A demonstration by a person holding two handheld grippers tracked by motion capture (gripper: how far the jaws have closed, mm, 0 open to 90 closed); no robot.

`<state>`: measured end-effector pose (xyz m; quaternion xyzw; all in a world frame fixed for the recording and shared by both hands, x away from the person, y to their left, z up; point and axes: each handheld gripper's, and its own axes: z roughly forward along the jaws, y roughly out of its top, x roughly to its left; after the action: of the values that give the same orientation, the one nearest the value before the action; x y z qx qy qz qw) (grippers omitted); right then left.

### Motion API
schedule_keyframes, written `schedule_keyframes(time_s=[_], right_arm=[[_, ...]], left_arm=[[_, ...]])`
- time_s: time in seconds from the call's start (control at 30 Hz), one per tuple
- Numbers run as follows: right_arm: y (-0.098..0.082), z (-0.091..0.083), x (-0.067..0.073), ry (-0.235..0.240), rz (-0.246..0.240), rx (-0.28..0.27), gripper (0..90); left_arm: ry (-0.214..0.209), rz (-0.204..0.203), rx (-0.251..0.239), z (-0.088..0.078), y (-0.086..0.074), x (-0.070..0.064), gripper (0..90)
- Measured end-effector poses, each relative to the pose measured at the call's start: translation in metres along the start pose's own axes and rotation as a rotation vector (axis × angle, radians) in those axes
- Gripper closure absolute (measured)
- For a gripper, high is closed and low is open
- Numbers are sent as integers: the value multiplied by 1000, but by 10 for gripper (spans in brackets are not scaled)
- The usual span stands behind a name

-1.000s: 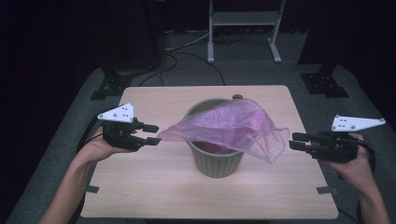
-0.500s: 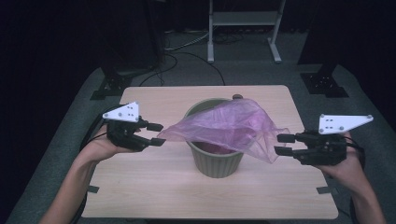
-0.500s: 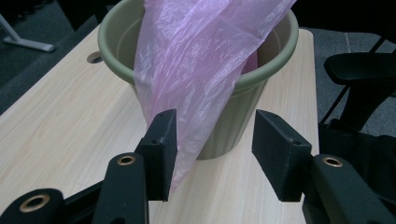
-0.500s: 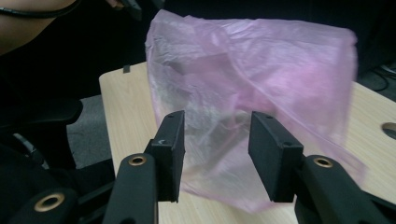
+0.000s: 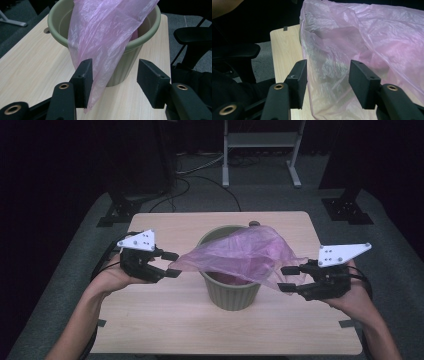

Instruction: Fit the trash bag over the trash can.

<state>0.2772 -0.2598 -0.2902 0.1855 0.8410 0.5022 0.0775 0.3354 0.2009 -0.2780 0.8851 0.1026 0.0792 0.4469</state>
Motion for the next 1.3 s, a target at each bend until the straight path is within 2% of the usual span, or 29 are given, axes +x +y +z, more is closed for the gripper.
schedule_keyframes(time_s=[0.23, 0.33, 0.47, 0.57, 0.77, 0.97, 1.03, 1.13, 1.2, 1.27, 1.3], right_arm=[[2, 9, 4, -27, -33, 29, 432], [1, 14, 5, -63, -52, 59, 420], [0, 21, 4, -102, -78, 73, 415], [-2, 25, 4, -104, -89, 79, 396], [-3, 25, 10, -57, -101, 75, 355], [-3, 24, 13, -41, -116, 70, 338], [-4, 24, 14, -52, -121, 69, 341], [-4, 25, 12, -80, -124, 80, 436], [-5, 27, 10, -112, -107, 96, 597], [-5, 28, 7, -132, -77, 105, 708], [-5, 28, 6, -138, -58, 112, 778]], left_arm=[[10, -4, 9, 6, 1, 0, 403], [33, -3, 12, 10, 0, 0, 354], [45, -1, 25, 15, -1, 1, 353], [48, -3, 28, 18, -2, 1, 414], [35, 10, 40, 18, -2, 2, 550], [28, 3, 38, 19, -1, 0, 597], [21, 8, 41, 19, -1, 0, 627], [-3, 18, 38, 20, 0, -1, 693], [-20, 34, 39, 20, 0, -2, 759], [-49, 60, 28, 20, -2, -5, 810], [-49, 61, 27, 20, -2, -6, 850]])
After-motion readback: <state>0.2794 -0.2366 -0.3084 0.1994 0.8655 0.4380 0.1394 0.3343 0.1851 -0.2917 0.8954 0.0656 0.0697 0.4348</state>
